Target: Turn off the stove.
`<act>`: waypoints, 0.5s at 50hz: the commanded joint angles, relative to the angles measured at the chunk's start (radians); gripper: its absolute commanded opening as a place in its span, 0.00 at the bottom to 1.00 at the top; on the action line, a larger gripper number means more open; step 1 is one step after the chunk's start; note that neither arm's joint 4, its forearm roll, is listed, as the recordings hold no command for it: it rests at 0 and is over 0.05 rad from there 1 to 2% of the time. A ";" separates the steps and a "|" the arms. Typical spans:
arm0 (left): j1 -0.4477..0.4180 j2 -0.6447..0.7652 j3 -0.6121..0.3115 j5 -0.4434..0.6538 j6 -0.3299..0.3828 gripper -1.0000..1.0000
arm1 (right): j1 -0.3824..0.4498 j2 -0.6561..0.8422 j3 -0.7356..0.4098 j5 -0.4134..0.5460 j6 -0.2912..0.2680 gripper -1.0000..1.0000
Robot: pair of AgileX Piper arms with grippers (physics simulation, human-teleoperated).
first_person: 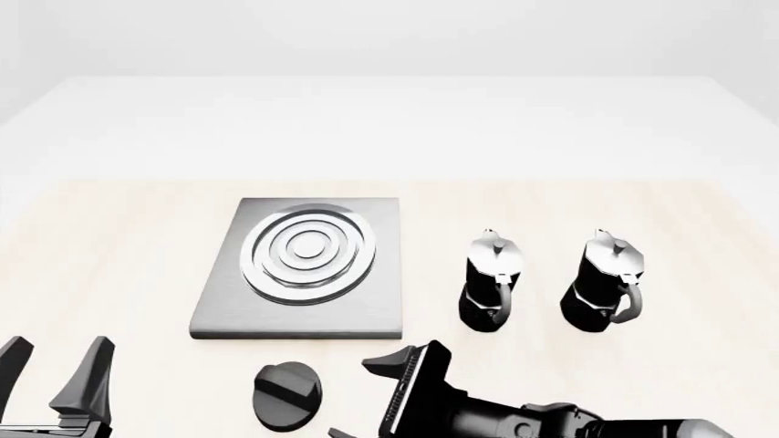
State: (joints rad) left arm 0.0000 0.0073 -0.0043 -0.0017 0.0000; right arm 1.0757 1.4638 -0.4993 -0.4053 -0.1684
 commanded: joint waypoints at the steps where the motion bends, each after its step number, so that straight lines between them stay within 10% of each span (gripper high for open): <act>1: 0.000 0.000 0.000 0.000 0.000 1.00 | 0.009 0.071 -0.037 -0.028 0.015 1.00; 25: 0.000 0.000 0.000 0.000 0.000 1.00 | 0.019 0.203 -0.117 -0.069 0.040 1.00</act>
State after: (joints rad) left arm 0.0000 0.0073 -0.0043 -0.0017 0.0000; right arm 1.0899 1.6200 -0.5894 -0.4586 -0.1396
